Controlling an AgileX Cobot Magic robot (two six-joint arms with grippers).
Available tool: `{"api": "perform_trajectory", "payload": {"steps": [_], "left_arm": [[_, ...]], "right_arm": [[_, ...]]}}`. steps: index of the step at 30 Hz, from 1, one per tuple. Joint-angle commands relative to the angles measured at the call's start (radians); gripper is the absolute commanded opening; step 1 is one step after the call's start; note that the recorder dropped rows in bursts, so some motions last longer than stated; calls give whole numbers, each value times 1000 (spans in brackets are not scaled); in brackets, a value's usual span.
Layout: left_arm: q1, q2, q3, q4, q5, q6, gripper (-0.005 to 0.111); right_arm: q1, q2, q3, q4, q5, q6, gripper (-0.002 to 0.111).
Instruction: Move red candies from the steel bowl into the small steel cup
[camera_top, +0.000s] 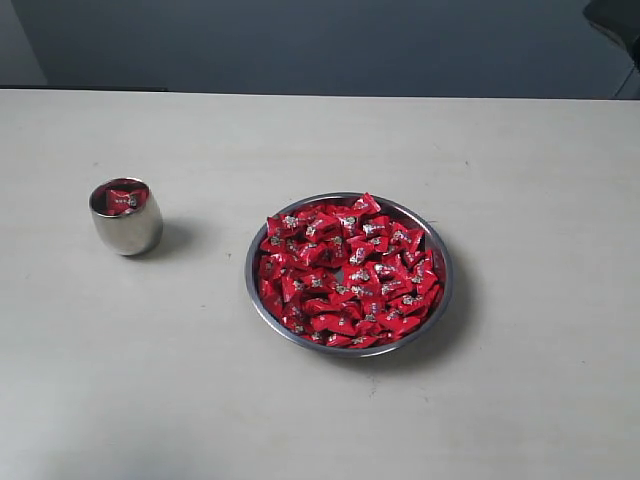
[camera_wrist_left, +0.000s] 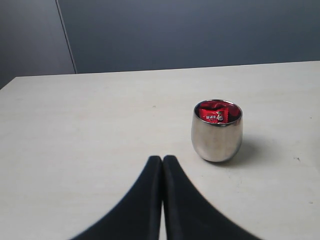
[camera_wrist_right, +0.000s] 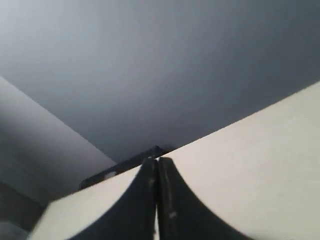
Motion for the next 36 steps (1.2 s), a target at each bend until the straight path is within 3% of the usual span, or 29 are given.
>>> {"api": "perform_trajectory", "payload": {"steps": [1,2,3,5,6,9,11,16,21,26,29,33,36], "left_arm": [[1,-4,4,-2,-2,-1,0],[1,-4,4,-2,-2,-1,0],[1,-4,4,-2,-2,-1,0],[1,-4,4,-2,-2,-1,0],[1,-4,4,-2,-2,-1,0],[1,-4,4,-2,-2,-1,0],[1,-4,4,-2,-2,-1,0],[1,-4,4,-2,-2,-1,0],[1,-4,4,-2,-2,-1,0],[1,-4,4,-2,-2,-1,0],[1,-4,4,-2,-2,-1,0],[1,-4,4,-2,-2,-1,0],[1,-4,4,-2,-2,-1,0]], "right_arm": [[-3,-7,-3,-591,197,-345,-1],[-3,-7,-3,-705,247,-394,-1],[-3,-7,-3,-949,347,-505,-1],[-3,8,-3,-1185,503,-588,-1],[-3,18,-3,-1183,506,-554,-1],[-3,75,-3,-1038,370,-118,-1],[-3,125,-3,-1039,320,-8,-1],[-3,285,-3,-991,288,72,-1],[-3,416,-10,-822,261,72,-1],[-3,527,-84,-793,340,72,-1],[-3,585,-141,-806,398,72,10],[-3,638,-194,-843,426,72,44],[-3,661,-206,-846,382,143,52]]}}
